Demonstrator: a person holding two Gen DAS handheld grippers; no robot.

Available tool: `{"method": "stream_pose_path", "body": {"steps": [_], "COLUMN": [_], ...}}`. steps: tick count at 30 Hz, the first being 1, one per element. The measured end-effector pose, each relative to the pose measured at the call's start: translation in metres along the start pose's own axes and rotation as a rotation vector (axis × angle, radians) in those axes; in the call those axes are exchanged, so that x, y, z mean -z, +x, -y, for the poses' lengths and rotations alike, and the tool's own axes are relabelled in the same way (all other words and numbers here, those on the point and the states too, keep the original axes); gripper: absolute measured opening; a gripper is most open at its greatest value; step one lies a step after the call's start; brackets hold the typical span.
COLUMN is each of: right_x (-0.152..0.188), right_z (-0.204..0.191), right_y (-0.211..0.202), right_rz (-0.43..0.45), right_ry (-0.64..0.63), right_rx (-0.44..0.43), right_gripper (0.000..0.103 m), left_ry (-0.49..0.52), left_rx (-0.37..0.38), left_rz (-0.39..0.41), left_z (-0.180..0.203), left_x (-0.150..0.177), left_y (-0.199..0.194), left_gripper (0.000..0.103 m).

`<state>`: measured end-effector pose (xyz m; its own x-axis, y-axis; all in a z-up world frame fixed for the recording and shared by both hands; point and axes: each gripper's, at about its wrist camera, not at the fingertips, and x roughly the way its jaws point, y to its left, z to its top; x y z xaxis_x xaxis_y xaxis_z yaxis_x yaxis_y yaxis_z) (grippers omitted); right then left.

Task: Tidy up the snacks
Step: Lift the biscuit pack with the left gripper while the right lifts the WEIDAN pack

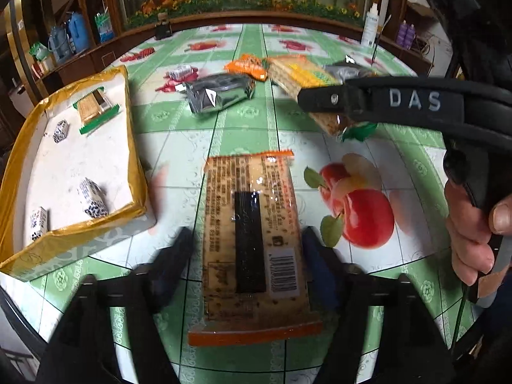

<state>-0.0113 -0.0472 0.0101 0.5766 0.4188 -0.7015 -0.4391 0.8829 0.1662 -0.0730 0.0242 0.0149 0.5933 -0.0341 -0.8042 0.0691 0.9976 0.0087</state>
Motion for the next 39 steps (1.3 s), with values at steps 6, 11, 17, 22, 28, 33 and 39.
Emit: {"method": "stream_pose_path", "body": {"steps": [6,11,17,22,28,33,39], "right_x": [0.001,0.000,0.000,0.000,0.000,0.000,-0.001], "right_z": [-0.001,-0.002,-0.002,-0.003,-0.004,-0.004,-0.005], "right_y": [0.000,-0.002,-0.004,-0.005,-0.007,-0.007,-0.008], "right_rz": [0.002,0.012,0.018,0.022,0.026,0.029,0.032], "right_ry": [0.001,0.003,0.005,0.002,0.000,-0.002,-0.001], "right_rx": [-0.005,-0.010,-0.015,-0.018,-0.021,-0.024,-0.026], "right_gripper": [0.047,0.047,0.047,0.047,0.047,0.047,0.047], "left_ry": [0.007,0.012,0.022,0.024,0.023,0.021,0.016], "left_rx": [-0.010,-0.039,-0.084,-0.101,-0.115,-0.120,-0.124], "left_rz": [0.028,0.068,0.104,0.118,0.133,0.144,0.154], "left_z": [0.001,0.001,0.000,-0.002,-0.004,-0.004,-0.005], "left_x": [0.001,0.000,-0.001,-0.002,-0.003,-0.004,-0.004], "left_y": [-0.005,-0.013,-0.019,-0.023,-0.026,-0.029,-0.032], "left_gripper": [0.052,0.052,0.052,0.052,0.052,0.052,0.052]}}
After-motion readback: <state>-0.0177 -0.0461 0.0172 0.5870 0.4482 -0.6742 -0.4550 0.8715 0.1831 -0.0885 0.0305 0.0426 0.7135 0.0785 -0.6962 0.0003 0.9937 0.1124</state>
